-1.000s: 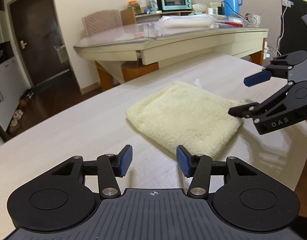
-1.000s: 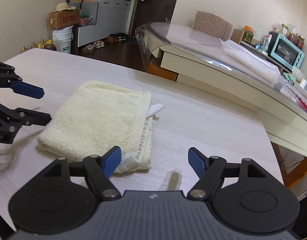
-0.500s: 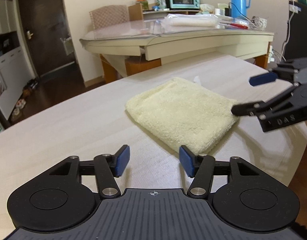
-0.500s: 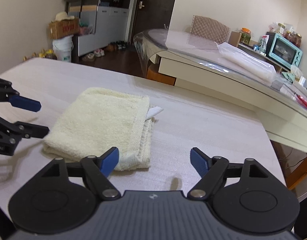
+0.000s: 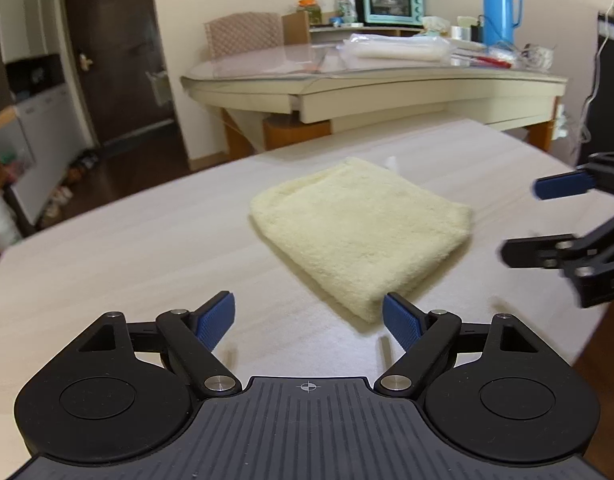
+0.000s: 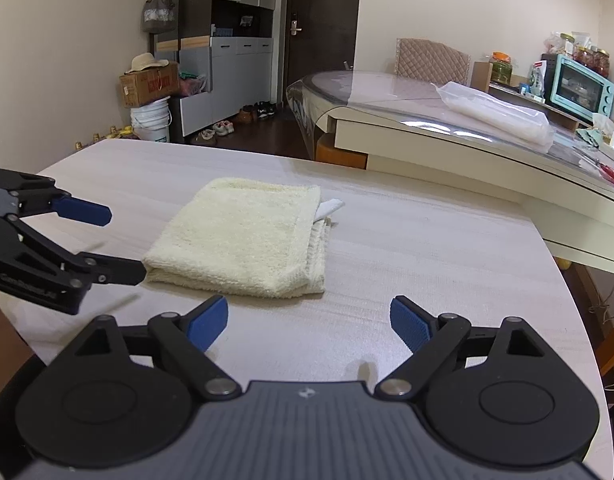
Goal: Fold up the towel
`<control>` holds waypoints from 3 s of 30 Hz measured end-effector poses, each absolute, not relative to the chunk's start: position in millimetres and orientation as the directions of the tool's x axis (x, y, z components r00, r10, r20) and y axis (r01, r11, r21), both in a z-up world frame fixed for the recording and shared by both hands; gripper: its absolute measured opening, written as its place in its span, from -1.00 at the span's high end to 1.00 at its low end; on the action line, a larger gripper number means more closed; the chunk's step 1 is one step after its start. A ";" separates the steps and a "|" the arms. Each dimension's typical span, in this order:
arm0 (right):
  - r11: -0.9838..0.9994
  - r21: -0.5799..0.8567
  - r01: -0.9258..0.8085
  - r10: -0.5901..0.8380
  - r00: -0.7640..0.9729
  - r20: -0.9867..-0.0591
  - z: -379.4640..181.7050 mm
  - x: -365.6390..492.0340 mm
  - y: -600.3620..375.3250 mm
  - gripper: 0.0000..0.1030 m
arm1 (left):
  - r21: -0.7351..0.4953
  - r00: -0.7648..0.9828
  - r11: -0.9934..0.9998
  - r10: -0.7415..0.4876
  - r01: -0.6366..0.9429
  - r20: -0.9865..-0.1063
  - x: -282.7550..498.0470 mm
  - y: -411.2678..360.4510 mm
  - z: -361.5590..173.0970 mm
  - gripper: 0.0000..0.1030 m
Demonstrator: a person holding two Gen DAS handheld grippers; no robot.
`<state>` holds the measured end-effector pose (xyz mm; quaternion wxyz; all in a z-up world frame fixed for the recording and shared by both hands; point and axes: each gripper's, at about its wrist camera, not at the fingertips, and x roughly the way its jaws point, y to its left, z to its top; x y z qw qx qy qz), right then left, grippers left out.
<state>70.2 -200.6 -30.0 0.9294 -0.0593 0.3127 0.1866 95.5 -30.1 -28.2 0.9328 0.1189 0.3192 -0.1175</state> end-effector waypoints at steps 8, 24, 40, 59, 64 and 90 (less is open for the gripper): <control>0.930 0.029 -0.367 0.317 0.757 -0.572 -23.0 59.8 -212.1 -0.76 | 0.202 0.793 0.951 -0.066 0.234 -0.606 101.1 -21.4 -29.0 -0.67; 0.922 0.064 -0.381 0.349 0.751 -0.561 -18.7 31.5 -208.0 -0.76 | -0.001 0.810 0.989 -0.124 0.150 -0.574 42.1 -16.8 -6.3 -0.89; 0.926 0.037 -0.375 0.333 0.769 -0.546 -2.5 -6.0 -200.9 -0.78 | -0.038 0.798 0.993 -0.115 0.115 -0.591 2.3 -23.4 13.9 -1.00; 0.929 0.025 -0.370 0.320 0.766 -0.557 -1.0 -6.5 -196.5 -0.78 | -0.068 0.802 0.994 -0.111 0.087 -0.586 7.8 -18.0 14.3 -1.00; 0.930 0.025 -0.366 0.319 0.773 -0.549 2.3 -5.6 -197.5 -0.79 | -0.047 0.804 0.992 -0.120 0.115 -0.582 8.8 -24.4 16.9 -1.00; 0.936 0.031 -0.351 0.315 0.794 -0.521 9.0 -3.9 -213.0 -0.79 | -0.021 0.793 0.993 -0.108 0.119 -0.600 17.5 -41.4 6.9 -1.00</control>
